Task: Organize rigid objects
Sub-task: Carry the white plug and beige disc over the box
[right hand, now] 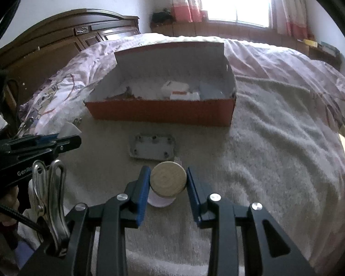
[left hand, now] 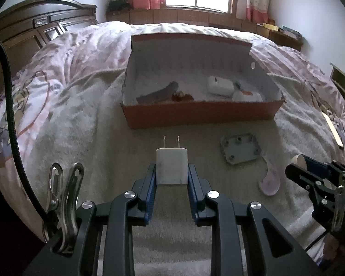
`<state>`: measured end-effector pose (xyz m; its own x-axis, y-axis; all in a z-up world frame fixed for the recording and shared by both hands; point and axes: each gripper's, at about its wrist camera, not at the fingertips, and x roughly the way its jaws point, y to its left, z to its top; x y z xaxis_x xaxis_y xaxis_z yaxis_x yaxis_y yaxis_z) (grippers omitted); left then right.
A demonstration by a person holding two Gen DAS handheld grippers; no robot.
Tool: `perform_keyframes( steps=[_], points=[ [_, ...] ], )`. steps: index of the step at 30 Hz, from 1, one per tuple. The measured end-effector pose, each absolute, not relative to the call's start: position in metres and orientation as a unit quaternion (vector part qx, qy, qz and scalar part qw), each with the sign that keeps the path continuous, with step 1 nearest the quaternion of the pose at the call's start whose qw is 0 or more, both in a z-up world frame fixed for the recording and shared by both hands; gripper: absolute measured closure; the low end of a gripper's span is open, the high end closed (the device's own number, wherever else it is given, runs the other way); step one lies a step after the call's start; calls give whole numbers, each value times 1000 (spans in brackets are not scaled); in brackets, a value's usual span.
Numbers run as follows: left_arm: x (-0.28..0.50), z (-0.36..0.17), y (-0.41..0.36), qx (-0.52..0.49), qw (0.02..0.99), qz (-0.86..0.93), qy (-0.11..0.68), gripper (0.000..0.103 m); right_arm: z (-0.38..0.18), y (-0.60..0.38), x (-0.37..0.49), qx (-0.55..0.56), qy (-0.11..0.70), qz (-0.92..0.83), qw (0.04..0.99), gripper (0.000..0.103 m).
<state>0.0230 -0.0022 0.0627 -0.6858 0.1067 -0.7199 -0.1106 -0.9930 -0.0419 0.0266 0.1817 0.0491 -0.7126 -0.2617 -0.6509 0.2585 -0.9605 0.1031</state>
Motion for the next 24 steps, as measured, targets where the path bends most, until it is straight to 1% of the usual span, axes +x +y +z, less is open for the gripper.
perform_keyframes(
  steps=[11,24],
  points=[
    [1,95,-7,-369,60,927,-16,77,73,178,8,326,4,-933,151,70],
    [-36,122,-6,-350,49,935,-23,77,95,179,-38,310,-6,-939,146,70]
  ],
)
